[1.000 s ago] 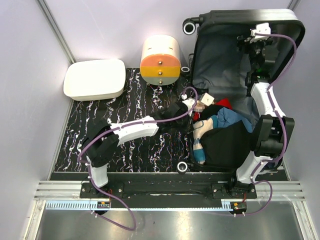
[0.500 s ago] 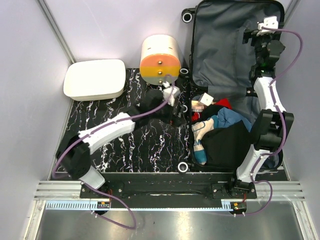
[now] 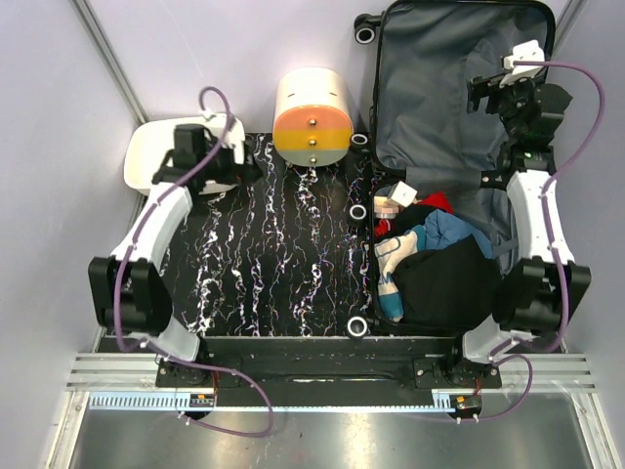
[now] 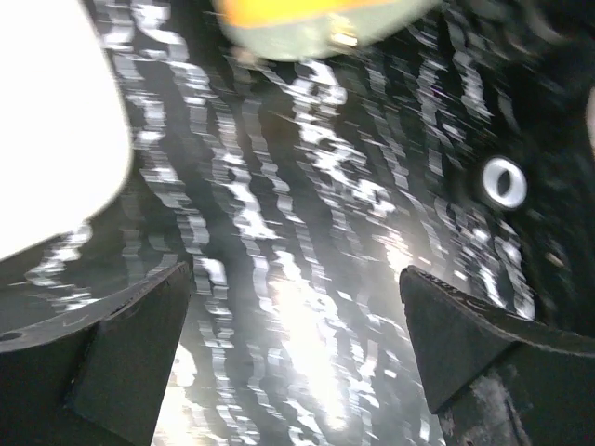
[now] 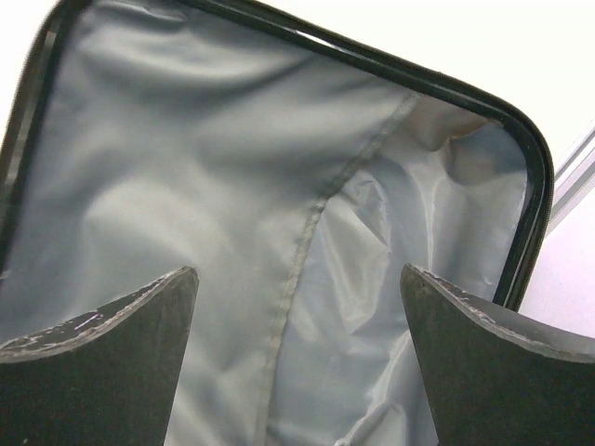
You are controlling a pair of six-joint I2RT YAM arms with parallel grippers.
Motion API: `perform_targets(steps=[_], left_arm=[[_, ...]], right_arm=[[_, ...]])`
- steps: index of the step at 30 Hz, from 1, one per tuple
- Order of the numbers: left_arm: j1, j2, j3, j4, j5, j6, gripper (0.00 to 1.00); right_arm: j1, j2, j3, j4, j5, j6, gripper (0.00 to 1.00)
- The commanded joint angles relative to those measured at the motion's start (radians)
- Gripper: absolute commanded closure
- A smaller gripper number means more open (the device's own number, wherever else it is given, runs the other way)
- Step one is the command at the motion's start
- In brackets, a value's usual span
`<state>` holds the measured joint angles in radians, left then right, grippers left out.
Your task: Open, take out, and arrange the luggage
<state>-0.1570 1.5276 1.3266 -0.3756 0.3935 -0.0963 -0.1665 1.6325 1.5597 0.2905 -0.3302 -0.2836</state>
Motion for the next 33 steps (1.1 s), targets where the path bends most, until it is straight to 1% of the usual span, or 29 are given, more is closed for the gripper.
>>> perform_targets(steps=[1,2,3,4,6,7,8,10,11,12,13,14,16,17,19,20,22,23,24,26,27,28,29,30,32,33], left_arm=[[0.190,0.138,0.207,-0.115,0.011,0.118,0.01],[0.217,0.220,0.250,-0.135,0.004,0.127,0.01],[0.256,0.251,0.319,-0.149,-0.004,0.133,0.03],[0.275,0.285,0.345,-0.152,-0.014,0.135,0.03],[0.315,0.368,0.408,-0.148,-0.042,0.138,0.03],[0.324,0.393,0.428,-0.137,-0.045,0.138,0.02],[0.333,0.454,0.454,-0.140,-0.064,0.145,0.03],[0.349,0.508,0.531,-0.144,-0.091,0.150,0.03],[0.352,0.538,0.554,-0.146,-0.110,0.153,0.03],[0.353,0.581,0.589,-0.143,-0.119,0.161,0.03],[0.353,0.606,0.602,-0.141,-0.136,0.171,0.03],[0.352,0.623,0.614,-0.141,-0.168,0.179,0.03],[0.350,0.655,0.620,-0.140,-0.176,0.187,0.03],[0.349,0.661,0.617,-0.140,-0.182,0.199,0.04],[0.349,0.663,0.599,-0.147,-0.174,0.201,0.06],[0.349,0.660,0.591,-0.154,-0.171,0.201,0.08],[0.344,0.628,0.545,-0.181,-0.170,0.182,0.11],[0.344,0.611,0.515,-0.186,-0.162,0.172,0.12],[0.344,0.593,0.449,-0.190,-0.165,0.167,0.15],[0.341,0.525,0.373,-0.204,-0.162,0.152,0.18],[0.341,0.496,0.294,-0.206,-0.156,0.144,0.19],[0.340,0.468,0.254,-0.207,-0.153,0.130,0.21],[0.341,0.416,0.209,-0.209,-0.144,0.103,0.22],[0.340,0.392,0.125,-0.212,-0.131,0.098,0.24],[0.326,0.340,0.048,-0.217,-0.114,0.041,0.26],[0.321,0.288,-0.025,-0.215,-0.108,0.026,0.27]], right_arm=[[0.002,-0.143,-0.033,-0.230,-0.079,-0.011,0.00],[0.002,-0.158,-0.052,-0.285,-0.085,-0.020,0.00],[0.002,-0.195,-0.064,-0.328,-0.092,-0.023,0.00],[0.002,-0.212,-0.075,-0.361,-0.111,-0.032,0.00],[0.001,-0.259,-0.090,-0.483,-0.131,-0.060,0.00],[0.001,-0.275,-0.093,-0.532,-0.148,-0.069,0.00],[0.001,-0.292,-0.102,-0.625,-0.158,-0.090,0.00],[0.002,-0.339,-0.110,-0.729,-0.208,-0.136,0.00],[0.002,-0.365,-0.116,-0.823,-0.222,-0.175,0.01],[0.002,-0.378,-0.116,-0.867,-0.242,-0.187,0.00],[0.002,-0.387,-0.110,-0.905,-0.250,-0.193,0.00],[0.002,-0.399,-0.104,-0.995,-0.260,-0.218,0.00],[0.002,-0.408,-0.086,-1.077,-0.274,-0.241,0.00],[0.001,-0.414,-0.081,-1.153,-0.276,-0.271,0.00],[0.001,-0.416,-0.058,-1.226,-0.286,-0.307,0.00],[0.001,-0.412,-0.046,-1.301,-0.293,-0.345,0.00],[0.002,-0.396,0.008,-1.379,-0.302,-0.377,0.00],[0.001,-0.375,0.026,-1.454,-0.302,-0.396,0.00],[0.001,-0.364,0.046,-1.494,-0.309,-0.413,0.00],[0.001,-0.340,0.088,-1.600,-0.310,-0.459,0.00],[0.002,-0.333,0.097,-1.629,-0.308,-0.472,0.00],[0.001,-0.330,0.106,-1.678,-0.305,-0.486,0.00],[0.001,-0.329,0.109,-1.700,-0.303,-0.509,0.00],[0.002,-0.329,0.111,-1.717,-0.302,-0.517,0.00],[0.001,-0.333,0.109,-1.757,-0.300,-0.532,0.00],[0.001,-0.336,0.109,-1.772,-0.299,-0.539,0.00]])
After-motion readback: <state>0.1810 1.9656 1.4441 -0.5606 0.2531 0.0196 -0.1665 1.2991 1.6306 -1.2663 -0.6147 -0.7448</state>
